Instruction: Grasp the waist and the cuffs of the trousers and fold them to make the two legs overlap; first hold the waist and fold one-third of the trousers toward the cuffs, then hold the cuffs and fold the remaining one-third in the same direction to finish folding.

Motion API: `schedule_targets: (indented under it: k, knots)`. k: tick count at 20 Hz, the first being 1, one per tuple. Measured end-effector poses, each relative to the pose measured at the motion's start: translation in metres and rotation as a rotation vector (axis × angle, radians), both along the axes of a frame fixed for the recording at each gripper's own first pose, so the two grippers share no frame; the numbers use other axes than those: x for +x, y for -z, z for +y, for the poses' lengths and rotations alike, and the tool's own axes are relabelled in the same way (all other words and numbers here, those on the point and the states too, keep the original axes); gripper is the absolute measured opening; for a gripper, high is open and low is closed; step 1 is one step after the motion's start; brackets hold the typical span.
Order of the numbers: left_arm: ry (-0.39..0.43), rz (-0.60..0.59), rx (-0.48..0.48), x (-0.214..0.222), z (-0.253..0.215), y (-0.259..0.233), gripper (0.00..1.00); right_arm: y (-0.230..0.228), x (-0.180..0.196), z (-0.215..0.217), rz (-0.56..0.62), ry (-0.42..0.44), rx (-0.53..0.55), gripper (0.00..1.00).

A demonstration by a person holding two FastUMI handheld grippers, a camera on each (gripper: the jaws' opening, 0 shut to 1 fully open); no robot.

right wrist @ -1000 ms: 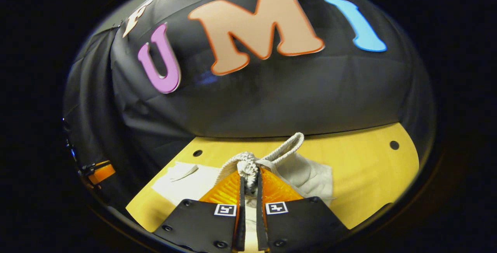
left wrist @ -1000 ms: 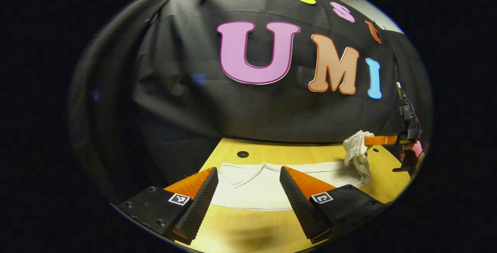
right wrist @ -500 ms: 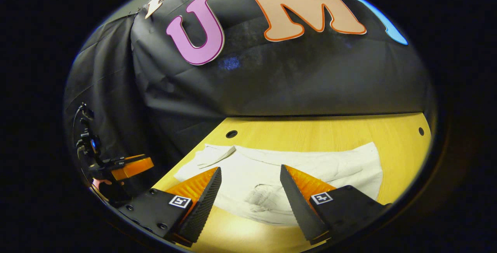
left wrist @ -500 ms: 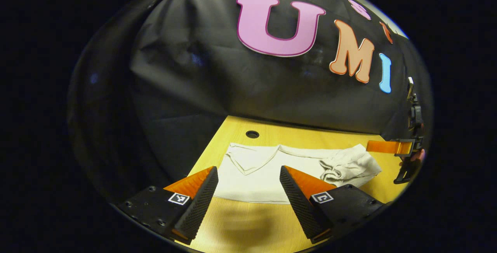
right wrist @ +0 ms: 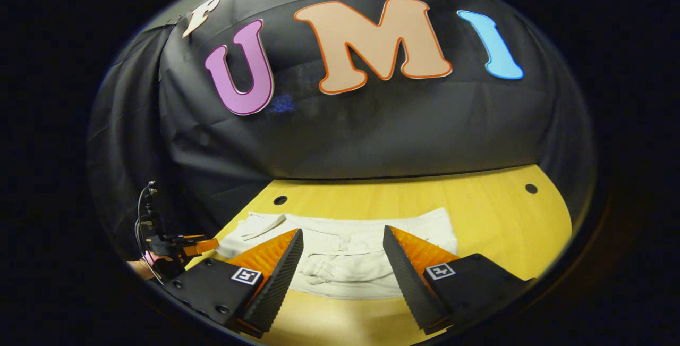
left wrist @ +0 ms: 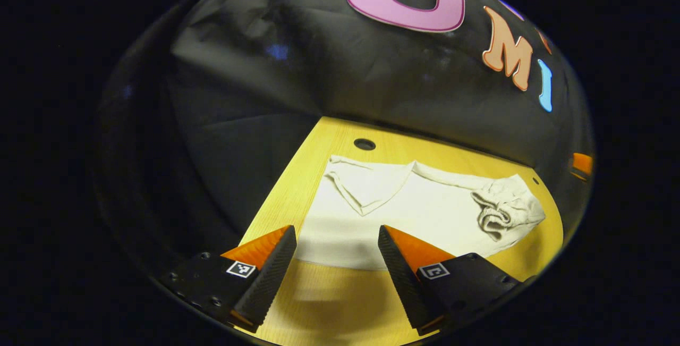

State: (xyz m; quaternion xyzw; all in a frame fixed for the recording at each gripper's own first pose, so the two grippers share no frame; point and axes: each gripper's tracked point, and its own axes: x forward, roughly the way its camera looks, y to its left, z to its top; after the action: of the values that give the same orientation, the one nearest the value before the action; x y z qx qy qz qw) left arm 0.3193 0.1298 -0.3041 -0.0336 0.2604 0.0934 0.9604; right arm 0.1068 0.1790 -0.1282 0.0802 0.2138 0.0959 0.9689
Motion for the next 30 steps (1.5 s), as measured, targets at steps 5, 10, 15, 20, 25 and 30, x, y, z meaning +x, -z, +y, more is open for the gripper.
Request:
schedule_targets:
  k: [5,10,15,20,25,30]
  knots:
    - [-0.013,0.072,0.024,0.007,0.015,0.033,0.95,-0.008,-0.022,-0.038,-0.008,0.087,-0.051,0.96]
    - [0.0,0.136,0.082,0.005,0.02,0.044,0.93,-0.014,-0.027,-0.051,-0.006,0.142,0.004,0.96]
    - [-0.006,0.148,0.079,0.006,0.018,0.042,0.81,-0.015,-0.032,-0.052,-0.006,0.149,0.008,0.96]
    - [0.043,0.131,0.023,0.015,-0.009,0.046,0.16,-0.015,-0.039,-0.045,-0.005,0.132,-0.002,0.92]
    - [0.033,0.132,0.014,0.016,-0.012,0.044,0.0,-0.016,-0.05,-0.05,0.004,0.134,-0.019,0.92]
    - [0.019,0.063,-0.083,0.024,-0.039,0.019,0.0,-0.02,-0.06,-0.065,0.003,0.145,-0.016,0.92]
